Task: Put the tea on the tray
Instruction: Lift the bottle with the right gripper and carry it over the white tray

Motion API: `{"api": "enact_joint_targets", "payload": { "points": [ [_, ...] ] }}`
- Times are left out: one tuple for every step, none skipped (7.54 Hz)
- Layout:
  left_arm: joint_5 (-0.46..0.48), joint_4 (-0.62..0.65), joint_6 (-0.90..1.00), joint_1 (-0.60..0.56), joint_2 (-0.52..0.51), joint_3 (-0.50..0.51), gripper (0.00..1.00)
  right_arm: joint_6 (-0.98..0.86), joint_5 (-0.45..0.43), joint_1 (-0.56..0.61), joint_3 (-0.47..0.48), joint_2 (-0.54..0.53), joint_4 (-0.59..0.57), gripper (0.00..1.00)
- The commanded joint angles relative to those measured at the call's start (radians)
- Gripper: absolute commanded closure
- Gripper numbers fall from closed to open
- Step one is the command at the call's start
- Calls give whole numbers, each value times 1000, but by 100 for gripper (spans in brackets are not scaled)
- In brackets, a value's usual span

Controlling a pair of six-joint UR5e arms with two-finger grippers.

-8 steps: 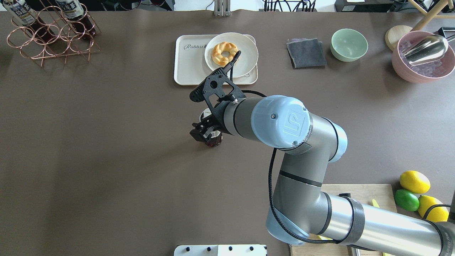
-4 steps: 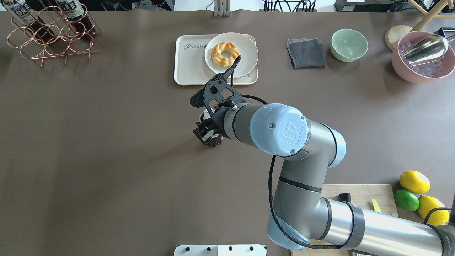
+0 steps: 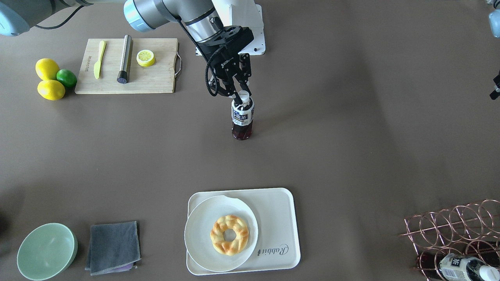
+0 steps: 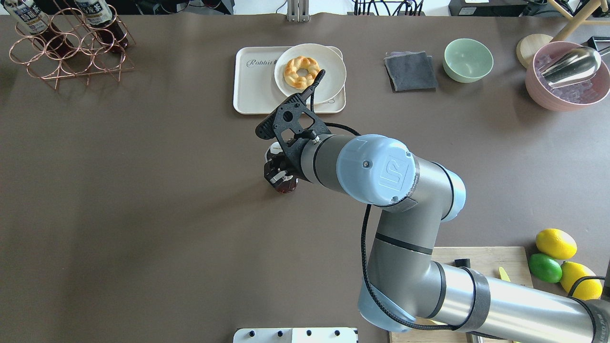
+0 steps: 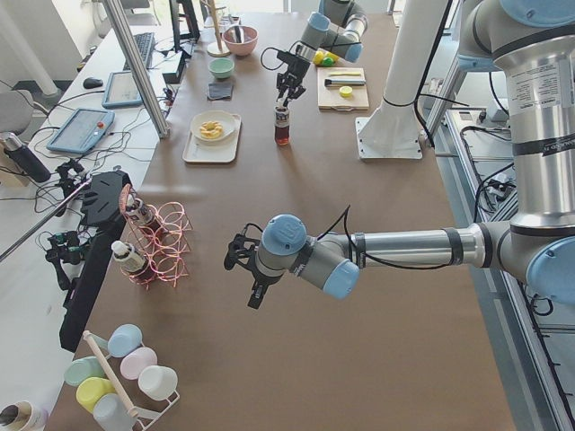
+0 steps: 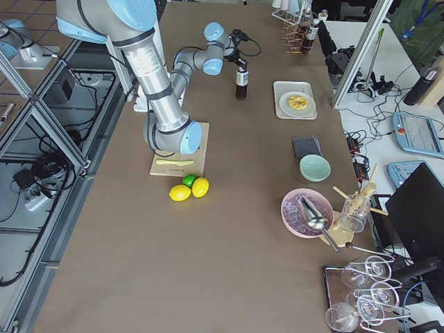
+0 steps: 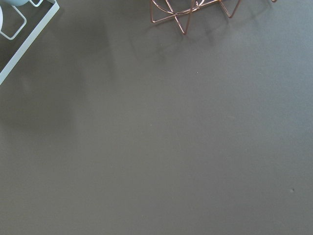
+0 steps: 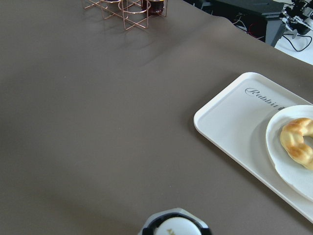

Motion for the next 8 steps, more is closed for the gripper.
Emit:
{"api": "enact_joint_targets", "payload": {
  "points": [
    [-3, -2, 0, -1, 0, -3, 1, 8, 4, 45, 1, 31, 0, 100],
    [-6, -2, 0, -1, 6, -5, 1, 16, 5, 74, -7, 69, -9, 100],
    [-7, -2, 0, -1, 8, -5, 1, 52, 10, 108, -22, 99, -14, 100],
    [-10, 11, -12, -2, 9, -5, 1, 71, 22, 138, -77, 154, -14, 100],
    [-12, 75, -14, -13, 8, -3, 1, 74, 30, 169, -155, 203, -9, 100],
    [-23, 191, -3, -34, -6, -5, 1, 88, 32, 194, -233, 253, -8, 100],
    [-21, 219, -2, -35, 1, 0, 1, 89, 47, 212, -305, 307, -6, 100],
    [-17, 262, 0, -22, 2, -1, 1, 89, 61, 227, -360, 345, -5, 100]
  ]
}}
